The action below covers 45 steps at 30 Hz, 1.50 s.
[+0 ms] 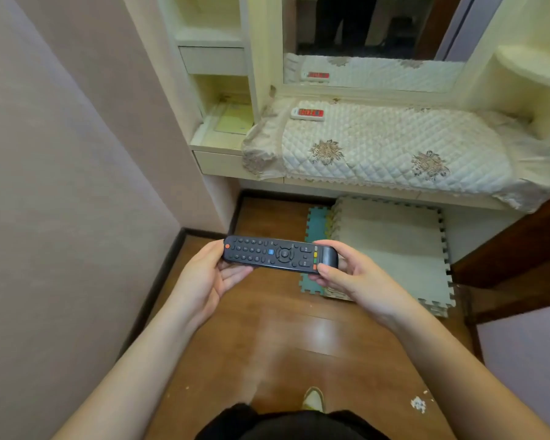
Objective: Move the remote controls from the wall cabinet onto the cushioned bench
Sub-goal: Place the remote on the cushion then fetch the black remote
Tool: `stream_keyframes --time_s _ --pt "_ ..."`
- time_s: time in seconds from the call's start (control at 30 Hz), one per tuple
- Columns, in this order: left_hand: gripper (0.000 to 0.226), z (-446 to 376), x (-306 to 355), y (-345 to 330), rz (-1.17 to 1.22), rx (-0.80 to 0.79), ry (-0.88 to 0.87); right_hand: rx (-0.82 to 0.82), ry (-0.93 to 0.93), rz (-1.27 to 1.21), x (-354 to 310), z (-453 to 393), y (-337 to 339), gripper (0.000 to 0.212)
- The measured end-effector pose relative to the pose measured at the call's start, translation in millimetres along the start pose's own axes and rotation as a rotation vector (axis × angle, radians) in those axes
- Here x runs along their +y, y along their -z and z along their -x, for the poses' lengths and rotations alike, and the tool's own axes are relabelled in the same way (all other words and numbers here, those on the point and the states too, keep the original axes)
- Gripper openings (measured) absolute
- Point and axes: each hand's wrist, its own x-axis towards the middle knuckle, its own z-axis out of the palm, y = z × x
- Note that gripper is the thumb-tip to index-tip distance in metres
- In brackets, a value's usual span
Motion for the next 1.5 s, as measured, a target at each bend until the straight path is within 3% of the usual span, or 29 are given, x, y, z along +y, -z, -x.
stream_keyframes --time_s 0.33,0.87,1.13,1.5 --pt "0.022 -78.1 23.4 0.1 0.003 -0.078 0.052 0.07 -0.015 0.028 -10.6 -59.7 3.3 0.032" --pt "0.022 -217.1 109.3 49.1 0.018 -0.134 0.118 0.163 -0.071 0.007 -47.4 -202.6 -53.8 0.035" --pt "0.019 -260.3 109.1 7.1 -0.015 -0.166 0.182 0.196 -0.092 -0.099 -49.1 -231.1 -11.7 0.035" --pt "0.02 -323.1 105.6 -104.7 -0.08 -0.194 0.204 0.194 -0.087 -0.191 -53.8 -275.2 100.9 0.035"
